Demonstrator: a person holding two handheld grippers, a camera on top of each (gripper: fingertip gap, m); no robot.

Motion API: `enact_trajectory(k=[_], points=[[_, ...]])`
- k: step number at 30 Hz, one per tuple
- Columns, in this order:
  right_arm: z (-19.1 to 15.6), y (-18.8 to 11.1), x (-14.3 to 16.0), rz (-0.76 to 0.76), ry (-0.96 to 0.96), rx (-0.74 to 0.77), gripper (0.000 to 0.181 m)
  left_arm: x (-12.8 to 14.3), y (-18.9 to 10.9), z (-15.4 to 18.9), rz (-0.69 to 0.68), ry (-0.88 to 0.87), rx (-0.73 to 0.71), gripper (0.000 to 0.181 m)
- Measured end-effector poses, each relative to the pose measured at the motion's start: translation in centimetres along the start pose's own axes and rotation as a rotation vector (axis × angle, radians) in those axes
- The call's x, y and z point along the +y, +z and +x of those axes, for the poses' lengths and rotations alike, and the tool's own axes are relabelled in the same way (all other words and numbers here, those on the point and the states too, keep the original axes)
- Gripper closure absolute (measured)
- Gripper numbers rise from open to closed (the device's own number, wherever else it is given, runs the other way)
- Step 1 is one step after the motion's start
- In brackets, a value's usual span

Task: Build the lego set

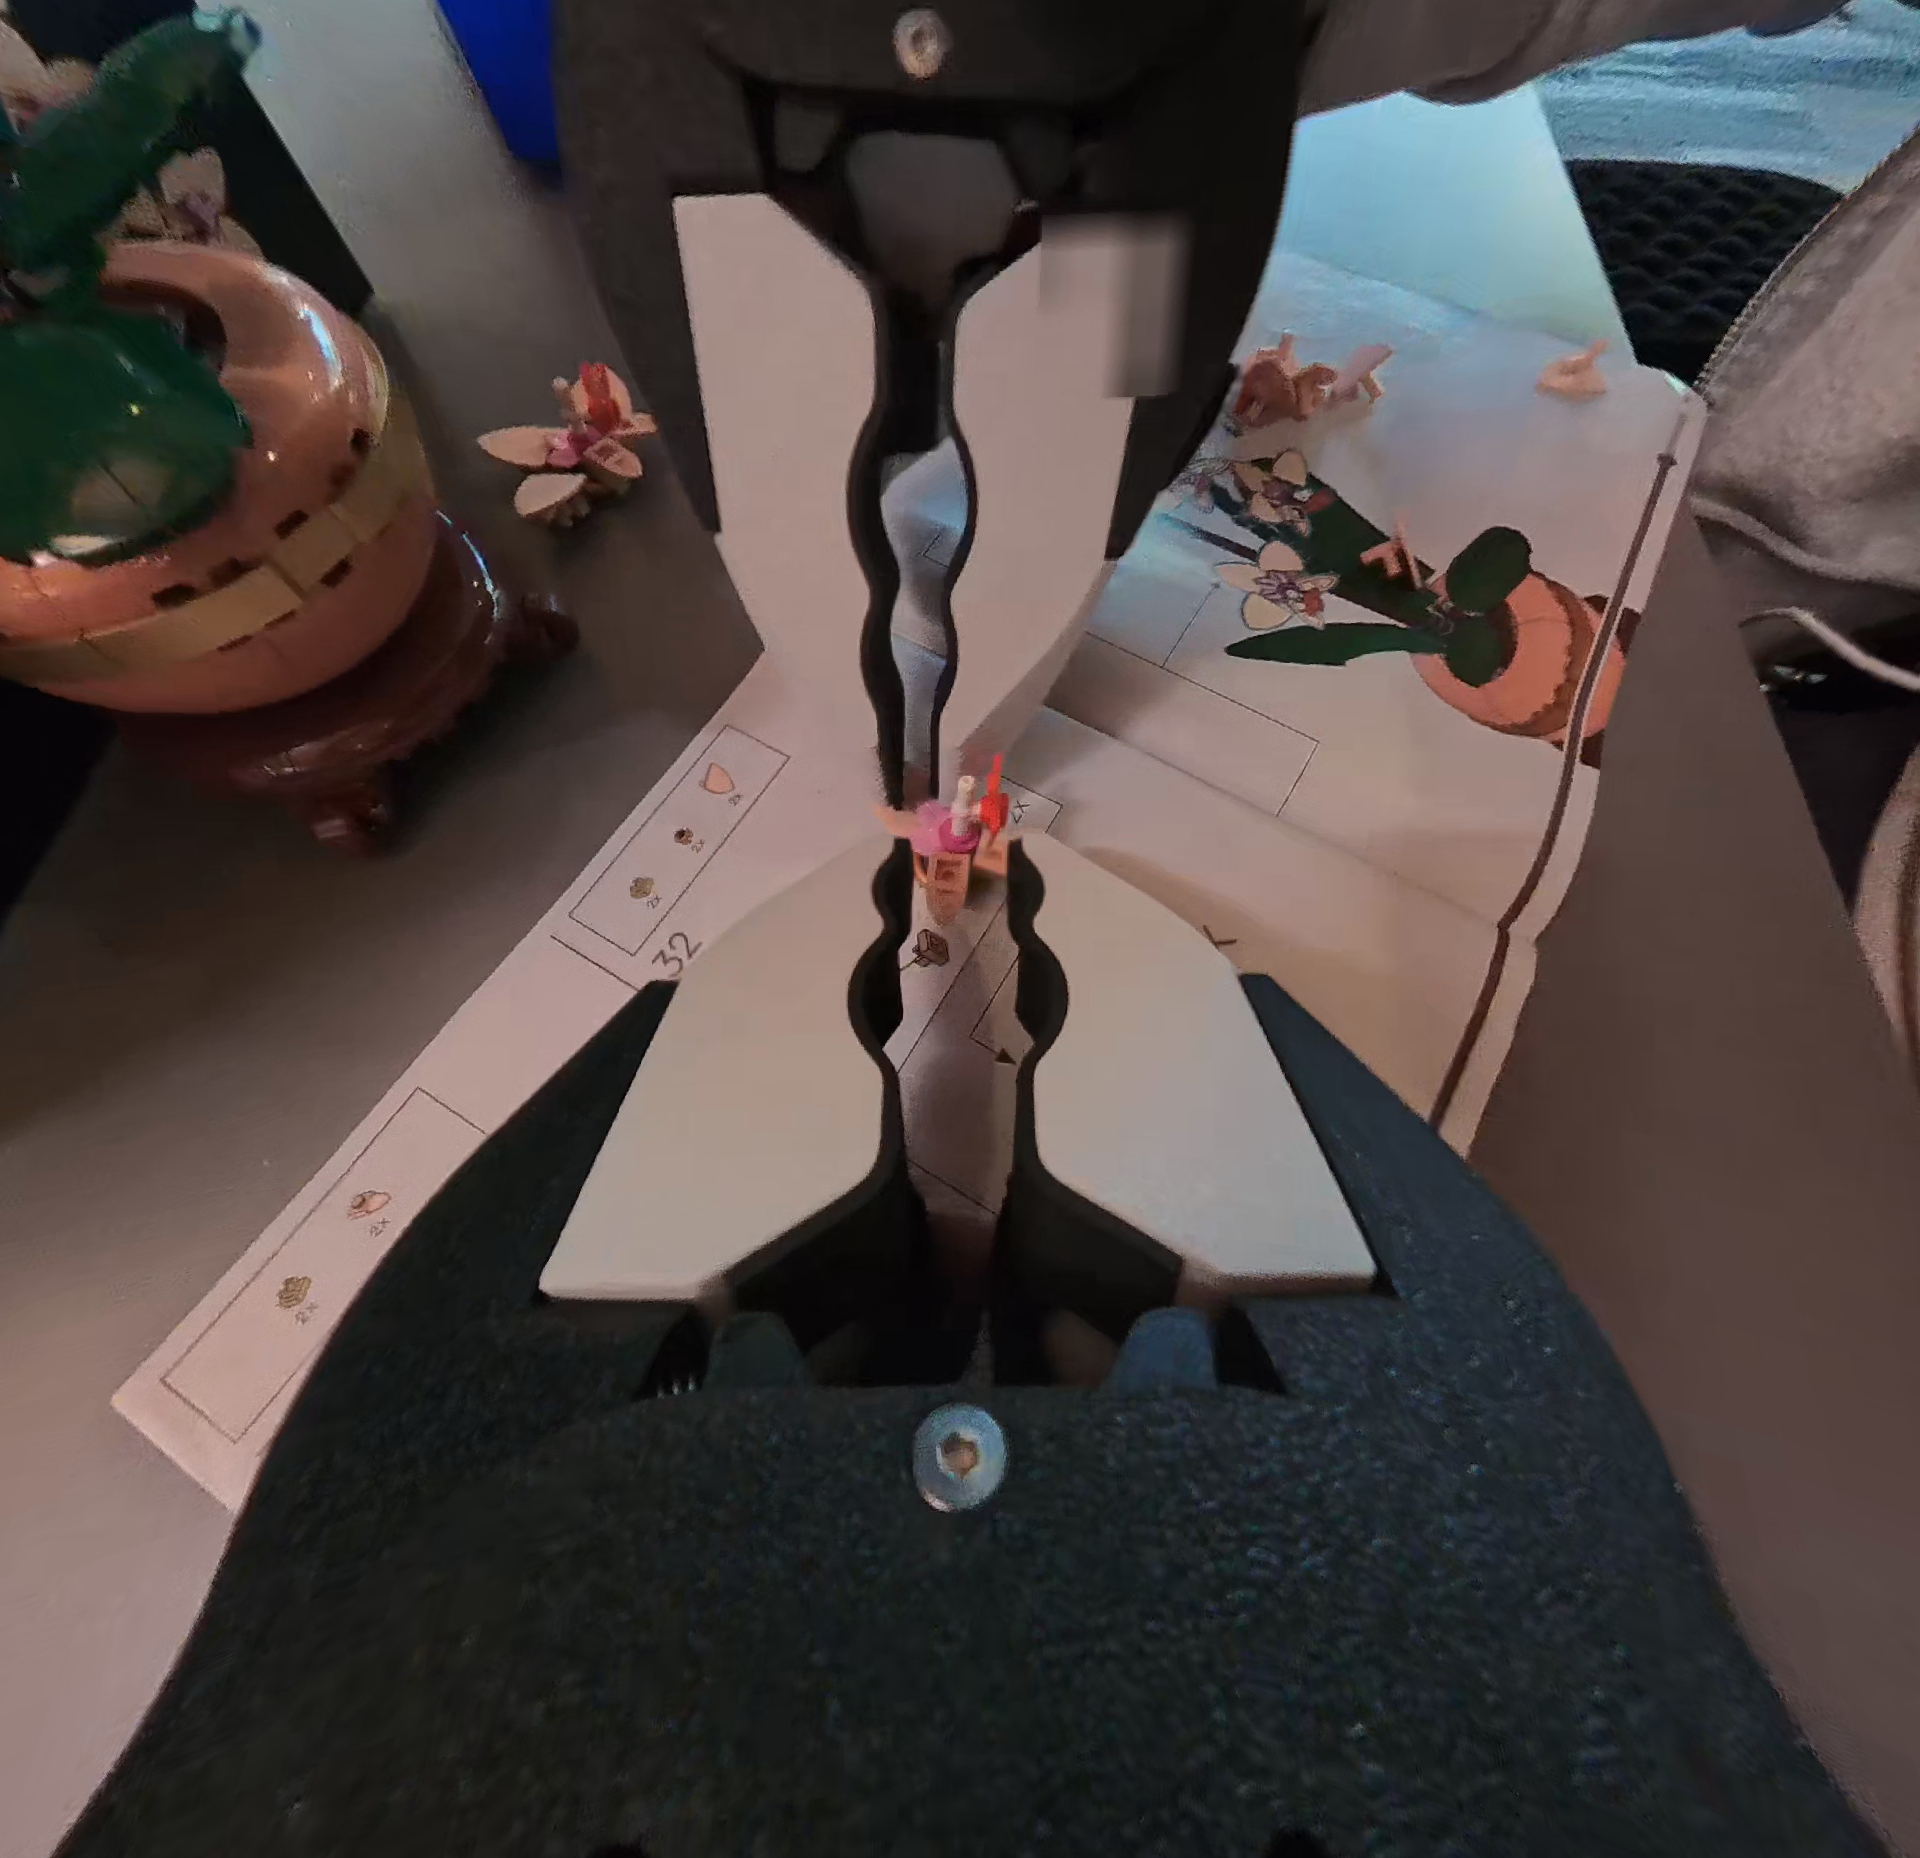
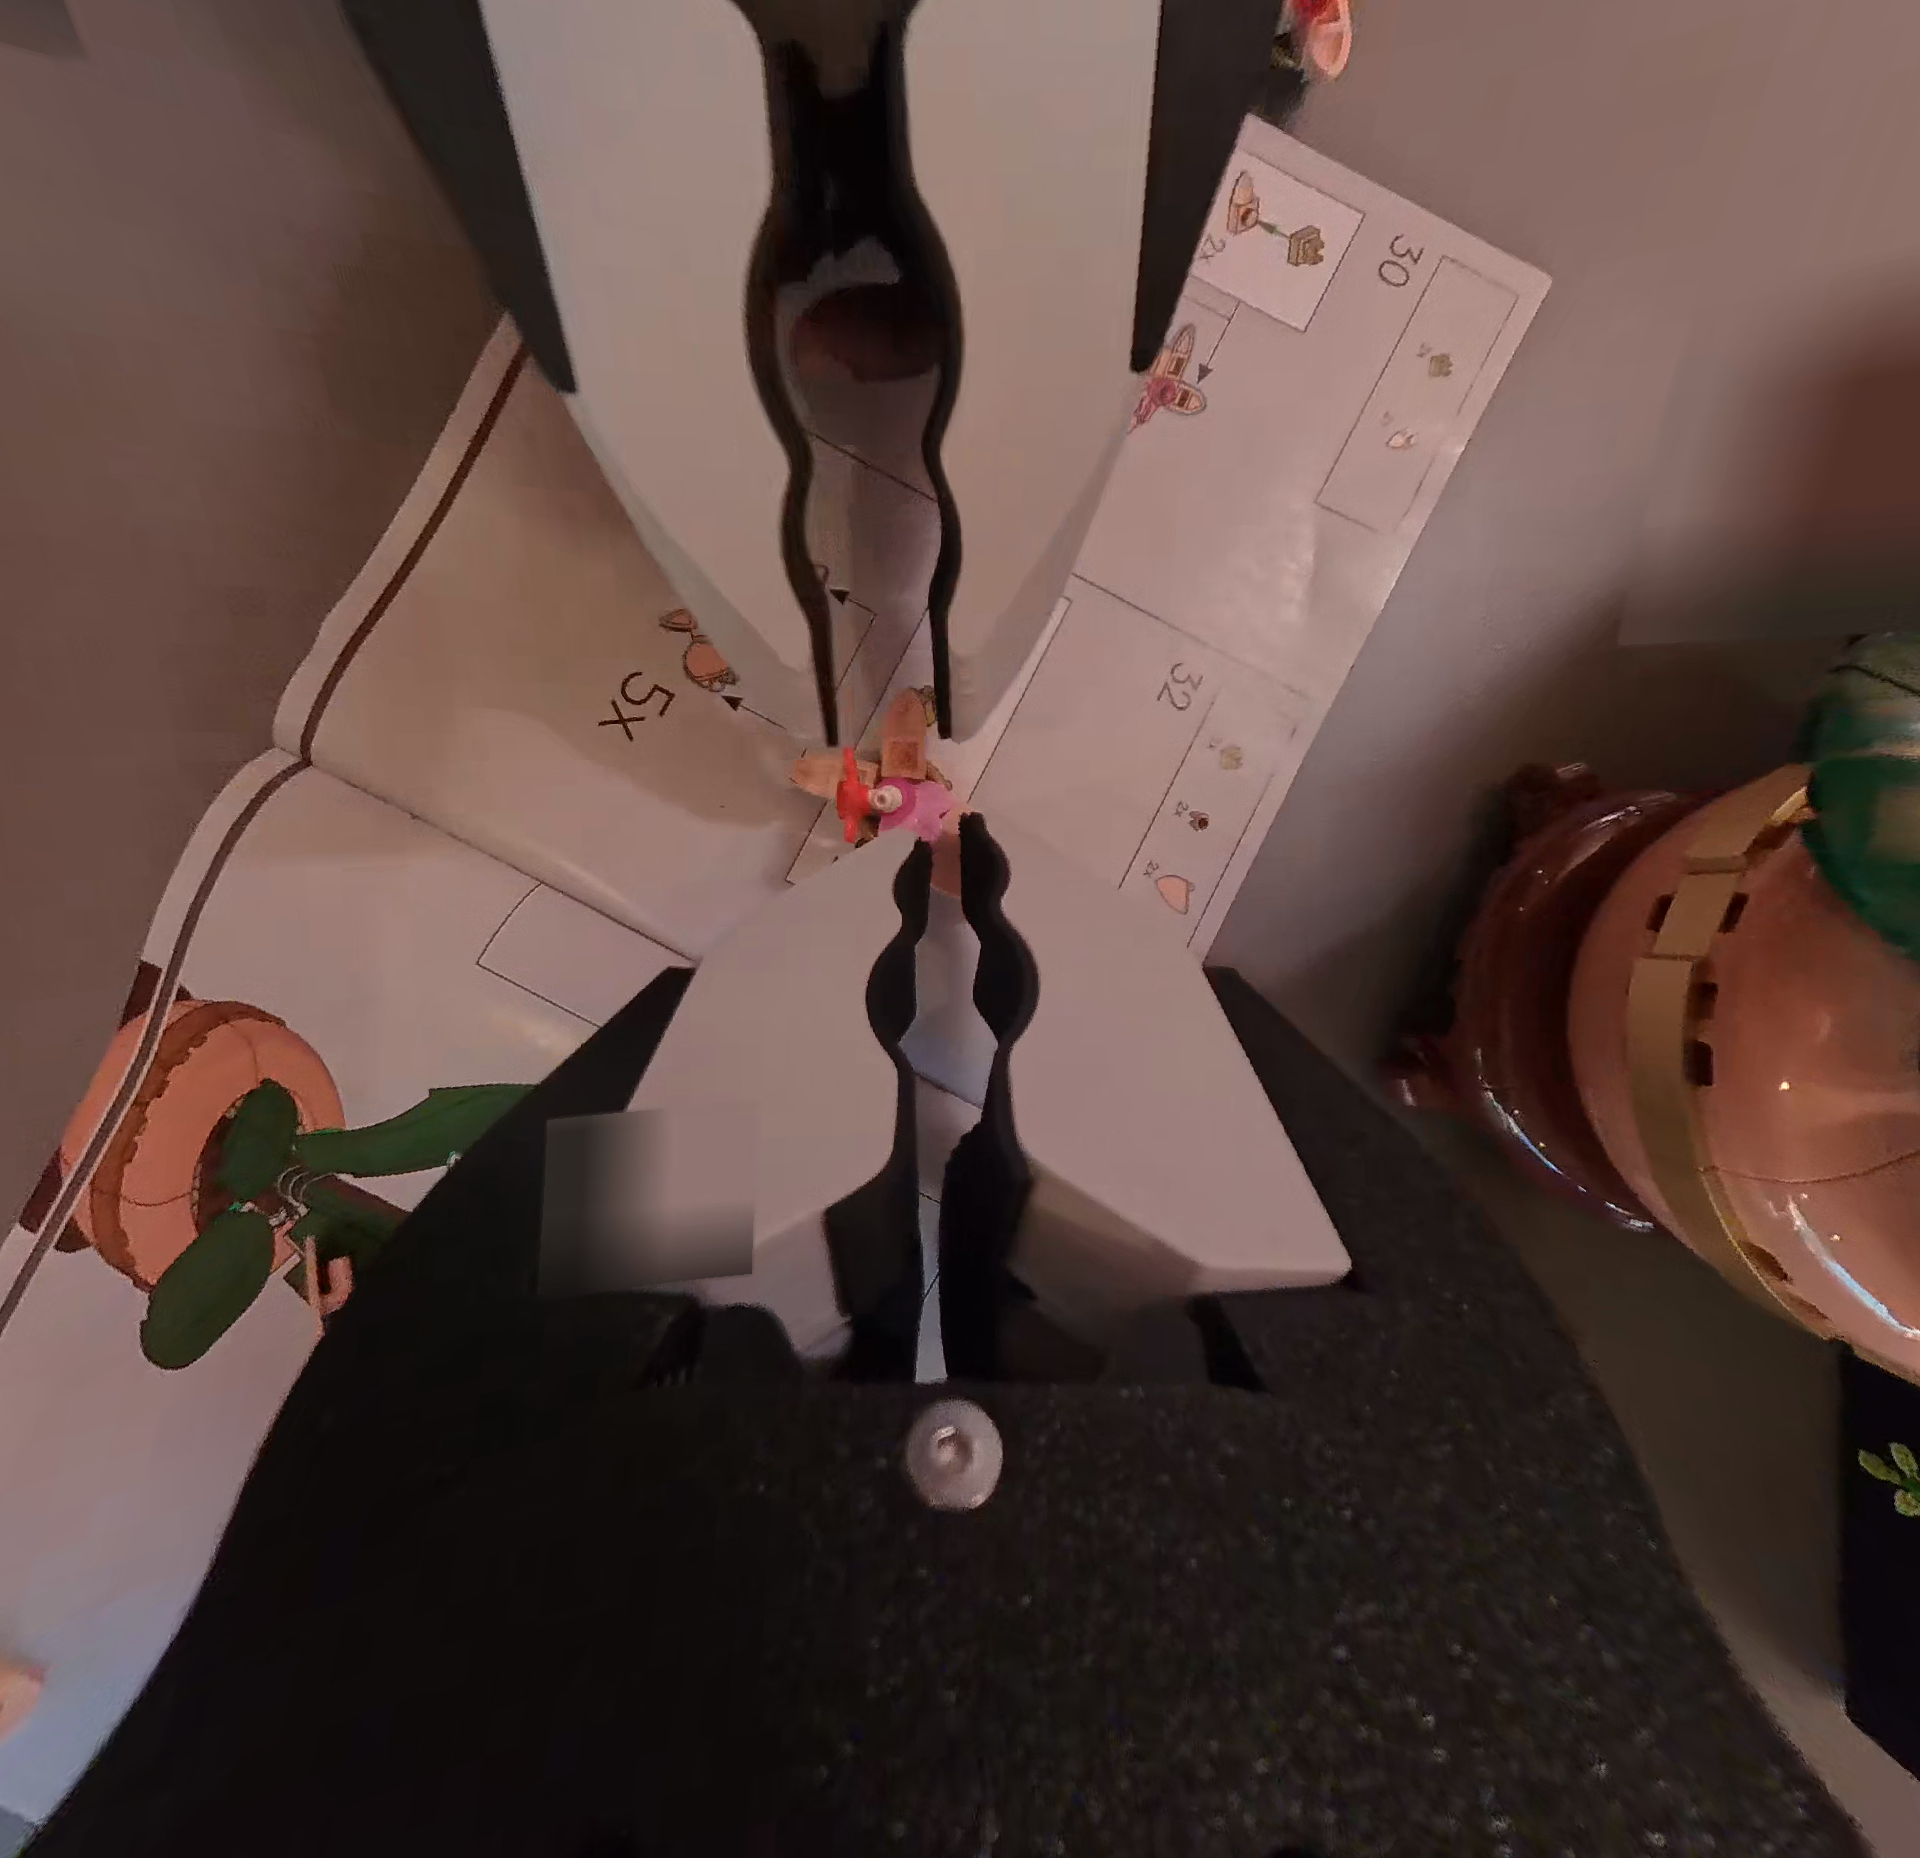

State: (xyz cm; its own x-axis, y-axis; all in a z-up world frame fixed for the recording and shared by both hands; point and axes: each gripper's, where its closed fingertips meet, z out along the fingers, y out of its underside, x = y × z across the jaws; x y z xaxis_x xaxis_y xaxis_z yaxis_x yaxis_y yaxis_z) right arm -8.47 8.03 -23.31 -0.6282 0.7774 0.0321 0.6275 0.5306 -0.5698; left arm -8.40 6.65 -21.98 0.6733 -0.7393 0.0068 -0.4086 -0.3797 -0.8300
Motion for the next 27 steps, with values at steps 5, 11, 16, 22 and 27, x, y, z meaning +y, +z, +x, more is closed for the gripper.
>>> enact_trajectory(k=[5,11,16,22,27], points=[[0.1,0.0,-0.1,-0.014,-0.001,-0.014,0.176,0.2,0.3,0.0,-0.021,0.085,-0.016,0.167],[0.0,-0.1,0.0,-0.024,0.005,-0.019,0.175,0.7,0.7,-0.1,-0.062,0.101,-0.024,0.176],[0.3,-1.9,-0.9,0.002,-0.022,-0.009,0.181,0.8,0.7,-0.1,-0.067,0.096,-0.025,0.177],[-1.0,-1.9,-1.6,-0.097,-0.023,-0.087,0.165,0.8,0.8,-0.1,-0.069,0.116,-0.04,0.177],[-0.7,-1.0,-1.0,-0.152,-0.062,-0.069,0.163,0.7,0.8,-0.1,-0.067,0.124,-0.047,0.177]])
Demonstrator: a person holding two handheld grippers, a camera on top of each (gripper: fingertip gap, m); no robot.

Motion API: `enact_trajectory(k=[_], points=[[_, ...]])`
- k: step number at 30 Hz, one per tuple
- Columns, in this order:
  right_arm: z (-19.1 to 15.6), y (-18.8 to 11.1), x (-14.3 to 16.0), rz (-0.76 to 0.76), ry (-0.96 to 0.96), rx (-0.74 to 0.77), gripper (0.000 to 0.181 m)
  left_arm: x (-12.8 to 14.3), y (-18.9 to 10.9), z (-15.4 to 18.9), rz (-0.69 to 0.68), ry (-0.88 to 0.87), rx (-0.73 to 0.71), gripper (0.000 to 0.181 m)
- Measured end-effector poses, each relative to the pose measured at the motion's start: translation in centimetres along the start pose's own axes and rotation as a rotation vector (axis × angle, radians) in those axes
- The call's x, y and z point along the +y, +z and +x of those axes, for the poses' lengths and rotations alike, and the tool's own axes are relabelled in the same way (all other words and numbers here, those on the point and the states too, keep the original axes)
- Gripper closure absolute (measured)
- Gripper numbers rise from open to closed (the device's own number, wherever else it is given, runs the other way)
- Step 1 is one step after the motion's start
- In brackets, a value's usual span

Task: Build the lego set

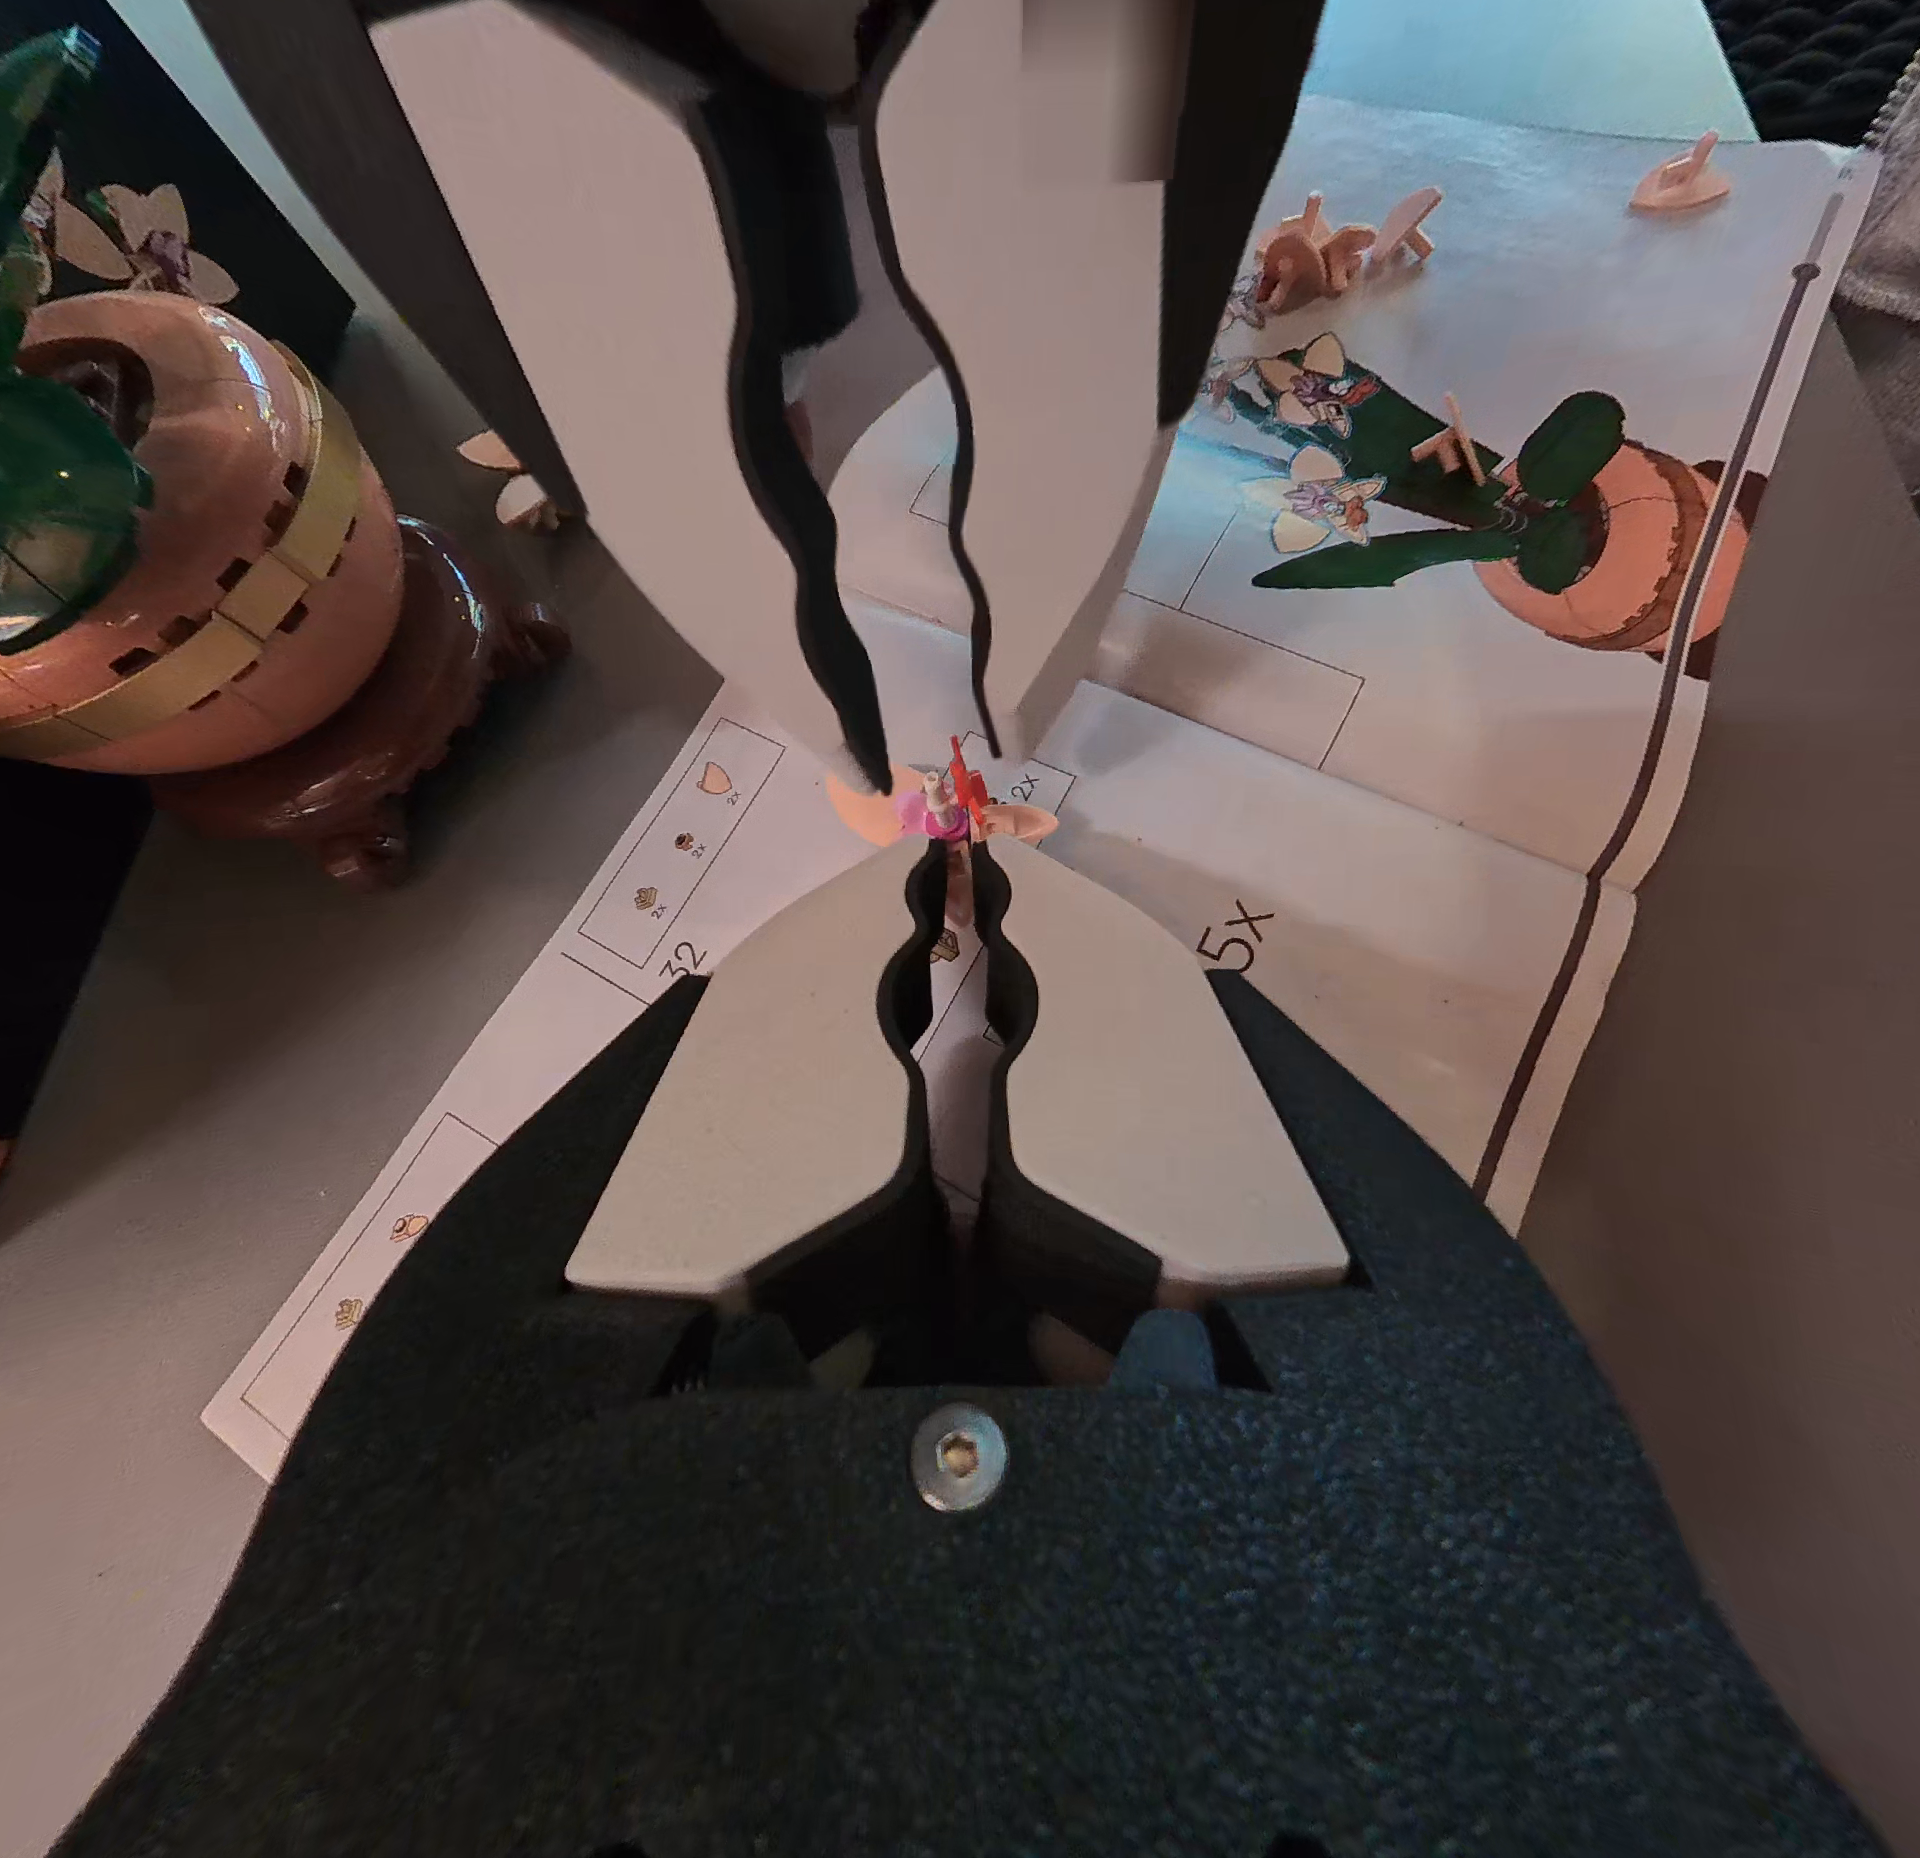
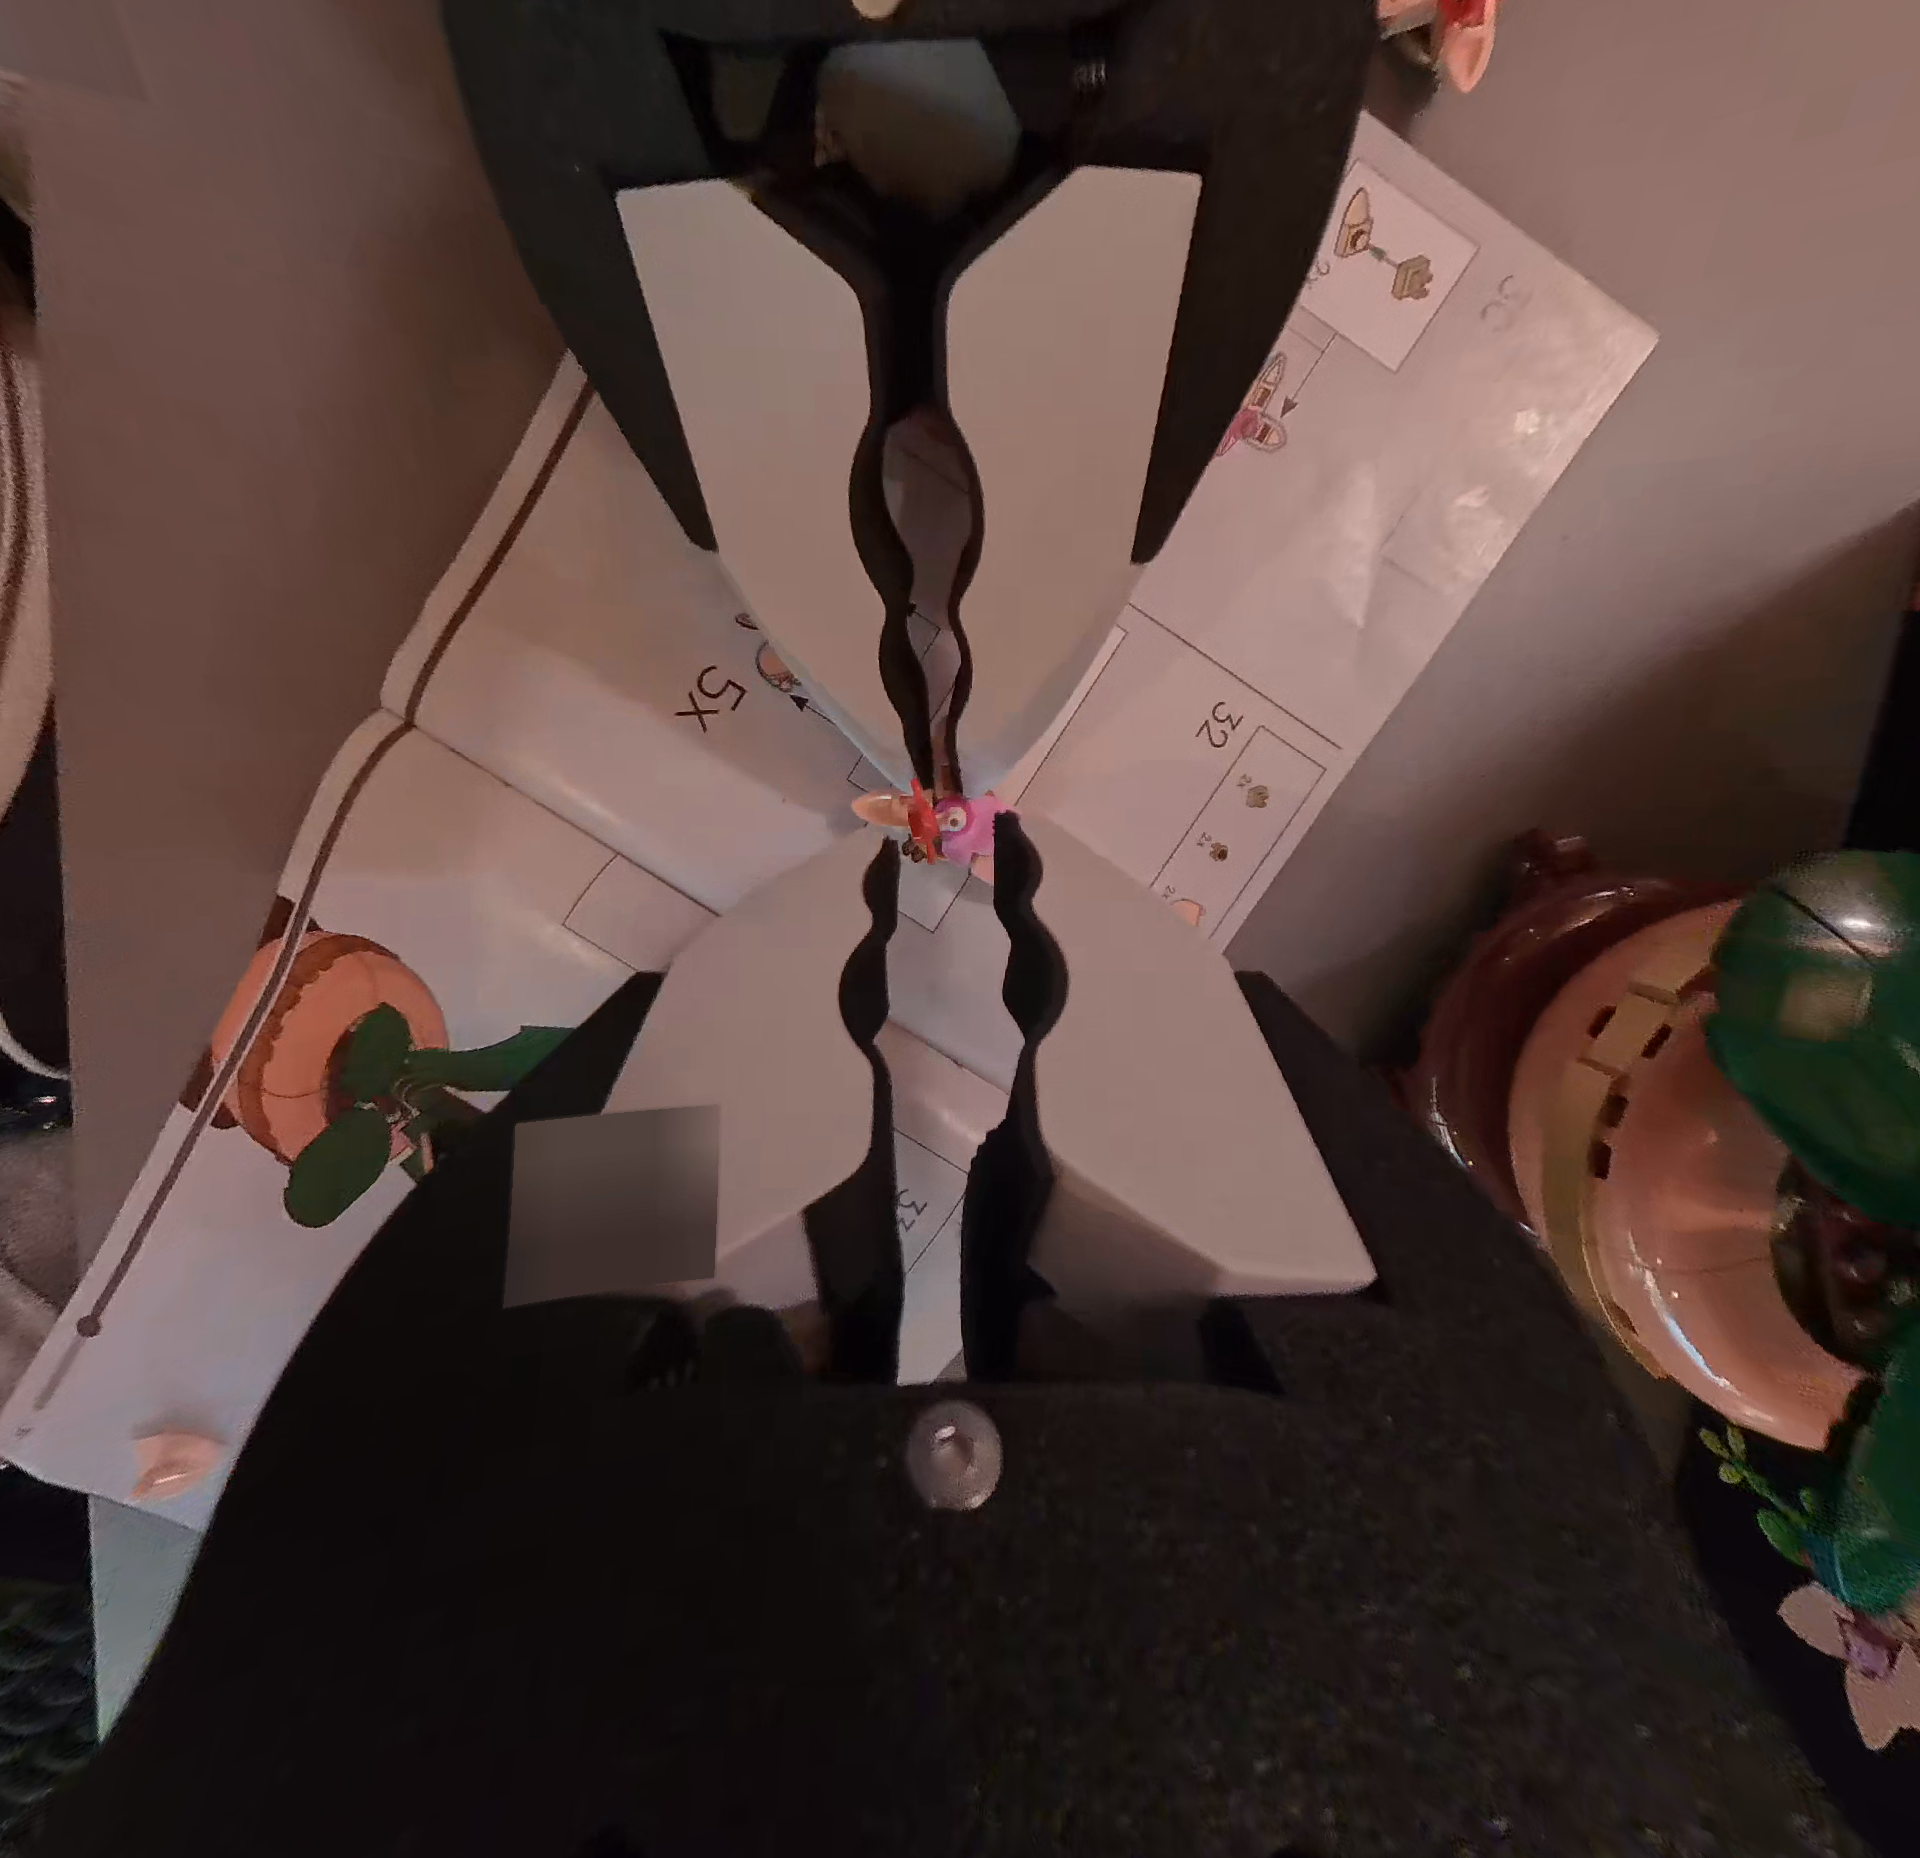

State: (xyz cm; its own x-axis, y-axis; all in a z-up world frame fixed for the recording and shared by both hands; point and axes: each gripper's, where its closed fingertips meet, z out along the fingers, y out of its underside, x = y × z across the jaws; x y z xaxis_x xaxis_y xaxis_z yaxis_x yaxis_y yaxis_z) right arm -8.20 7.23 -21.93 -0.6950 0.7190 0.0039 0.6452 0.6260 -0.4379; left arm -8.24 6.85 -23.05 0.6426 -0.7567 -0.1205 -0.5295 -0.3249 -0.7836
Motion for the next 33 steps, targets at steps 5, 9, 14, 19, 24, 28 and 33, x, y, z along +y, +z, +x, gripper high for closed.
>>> enact_trajectory(k=[5,9,14,19,24,28,33], points=[[0.0,0.6,-0.2,0.002,0.015,-0.001,0.171,0.0,0.0,-0.1,0.0,-0.005,-0.004,0.176],[-0.1,0.5,-0.1,0.01,0.011,0.01,0.172,0.1,-0.4,-0.1,0.0,-0.027,0.002,0.165],[-0.1,0.4,0.2,0.022,-0.024,-0.004,0.172,1.2,-0.8,-0.1,-0.04,-0.096,0.046,0.154],[0.0,0.4,0.2,0.038,-0.001,-0.006,0.172,0.8,0.1,1.0,-0.07,-0.09,0.065,0.156],[0.0,0.4,0.3,0.04,0.064,0.014,0.172,0.6,0.2,1.0,-0.072,-0.175,0.043,0.156],[-0.1,0.4,0.4,0.046,0.104,0.03,0.173,0.5,0.2,1.1,-0.069,-0.237,0.026,0.155],[-0.2,0.3,0.5,0.036,0.159,0.039,0.173,0.2,0.4,1.3,-0.052,-0.343,0.0,0.154]])
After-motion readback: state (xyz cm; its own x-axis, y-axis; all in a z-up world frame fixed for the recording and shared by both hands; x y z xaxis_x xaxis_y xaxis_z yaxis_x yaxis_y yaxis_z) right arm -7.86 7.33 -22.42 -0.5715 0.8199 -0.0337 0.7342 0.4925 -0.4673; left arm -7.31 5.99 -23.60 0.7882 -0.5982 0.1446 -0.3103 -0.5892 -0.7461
